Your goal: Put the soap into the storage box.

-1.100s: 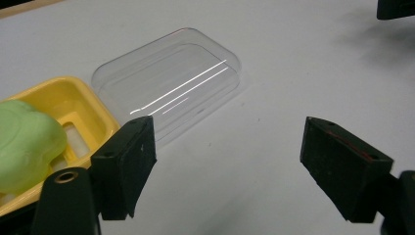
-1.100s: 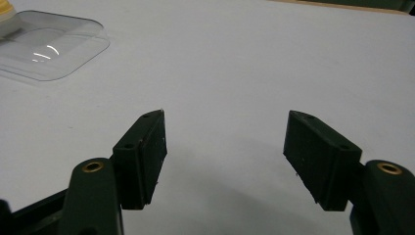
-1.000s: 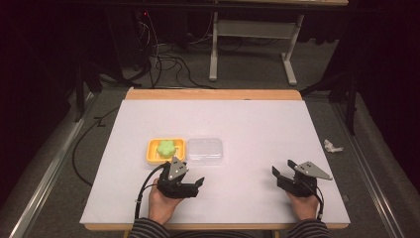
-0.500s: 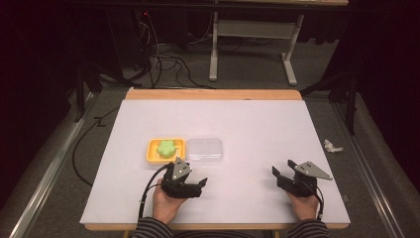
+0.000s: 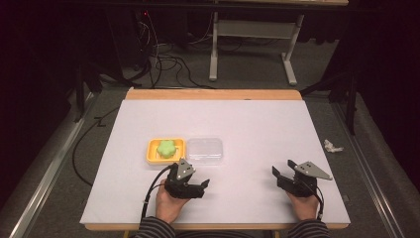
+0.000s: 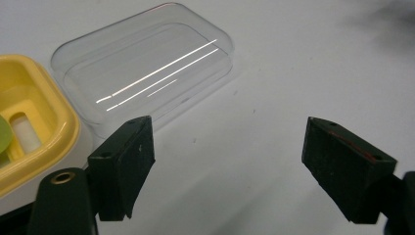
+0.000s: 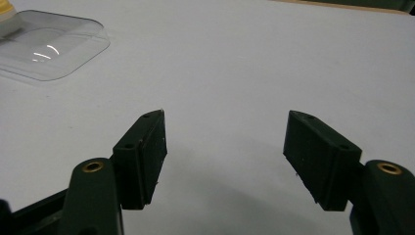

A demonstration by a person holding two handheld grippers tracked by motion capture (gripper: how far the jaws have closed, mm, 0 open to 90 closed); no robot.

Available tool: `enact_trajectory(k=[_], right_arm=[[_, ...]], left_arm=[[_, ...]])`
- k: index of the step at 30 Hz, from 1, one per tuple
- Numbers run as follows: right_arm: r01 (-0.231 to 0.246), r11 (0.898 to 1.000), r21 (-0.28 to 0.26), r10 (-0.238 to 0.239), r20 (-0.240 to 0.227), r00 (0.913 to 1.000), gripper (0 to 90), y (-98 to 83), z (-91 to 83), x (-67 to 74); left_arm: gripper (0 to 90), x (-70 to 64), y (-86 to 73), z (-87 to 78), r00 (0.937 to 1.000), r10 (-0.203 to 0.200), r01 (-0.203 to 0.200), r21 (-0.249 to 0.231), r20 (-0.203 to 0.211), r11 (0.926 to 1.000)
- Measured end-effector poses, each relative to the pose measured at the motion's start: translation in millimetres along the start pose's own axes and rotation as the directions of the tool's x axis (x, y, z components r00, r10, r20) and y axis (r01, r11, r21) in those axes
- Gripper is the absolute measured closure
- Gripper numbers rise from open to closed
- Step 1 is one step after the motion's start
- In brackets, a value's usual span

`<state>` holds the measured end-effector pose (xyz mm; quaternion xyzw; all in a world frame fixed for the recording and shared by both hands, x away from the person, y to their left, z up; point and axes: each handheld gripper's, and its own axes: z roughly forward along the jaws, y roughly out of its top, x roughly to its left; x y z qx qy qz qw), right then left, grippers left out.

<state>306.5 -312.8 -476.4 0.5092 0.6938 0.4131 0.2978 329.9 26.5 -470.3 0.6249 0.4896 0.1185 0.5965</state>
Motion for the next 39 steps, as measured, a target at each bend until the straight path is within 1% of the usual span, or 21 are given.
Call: enact_trajectory(k=[3,6,9,15,21,23,26,29,30,31,34,39], right_arm=[[0.000,1.000,-0.001,0.000,0.000,1.0000,33.0,0.0,0.2,0.1],[-0.001,1.000,0.001,0.001,0.001,1.0000,33.0,0.0,0.0,0.3],[-0.001,1.000,-0.001,0.001,0.002,1.0000,33.1,-0.1,0.2,0.4],[0.001,1.000,0.001,-0.001,0.001,1.0000,33.0,0.1,0.5,0.3],[0.005,1.000,0.004,-0.005,0.003,1.0000,33.0,0.2,0.8,0.4],[0.002,1.000,0.004,-0.002,0.004,1.0000,33.0,0.2,0.8,0.4],[-0.002,1.000,0.003,0.002,0.003,1.0000,32.7,0.2,0.5,-0.1],[-0.014,1.000,-0.003,0.014,0.002,0.9999,32.3,-0.1,-0.1,-1.0],[-0.017,1.000,-0.003,0.017,0.002,0.9999,32.3,-0.2,-0.4,-1.0],[-0.015,1.000,-0.005,0.015,0.002,0.9999,32.3,-0.2,-0.5,-1.1],[-0.015,1.000,-0.006,0.015,0.001,0.9999,32.3,-0.2,-0.5,-0.9],[-0.012,1.000,-0.006,0.012,0.001,0.9999,32.3,-0.2,-0.2,-1.1]], left_arm=[[20.2,1.0,-3.2,1.8,0.9998,0.017,-0.017,0.001,-0.010,0.9999],[20.2,1.9,-4.4,3.2,0.9999,0.006,-0.006,-0.002,-0.015,1.0000],[20.2,2.7,-4.8,4.2,0.9997,0.014,-0.014,-0.004,-0.022,0.9999],[20.2,4.1,-5.8,5.7,0.9995,0.014,-0.015,-0.011,-0.030,0.9998],[19.9,7.4,-9.1,7.2,0.9991,0.007,-0.008,-0.023,-0.043,0.9997],[19.9,8.5,-10.4,7.4,0.9989,0.010,-0.010,-0.017,-0.046,0.9998],[19.9,9.6,-12.9,8.8,0.9988,-0.001,0.000,-0.025,-0.050,0.9997],[19.7,10.2,-16.1,9.6,0.9984,0.010,-0.010,-0.011,-0.055,0.9999],[19.7,9.9,-17.6,10.4,0.9984,0.006,-0.006,-0.011,-0.056,0.9999],[19.6,10.0,-17.8,10.4,0.9982,0.012,-0.013,-0.009,-0.059,0.9999],[19.7,10.0,-17.7,10.1,0.9983,0.007,-0.008,-0.015,-0.057,0.9999],[19.8,9.8,-18.4,10.0,0.9980,0.014,-0.016,-0.020,-0.062,0.9997]])
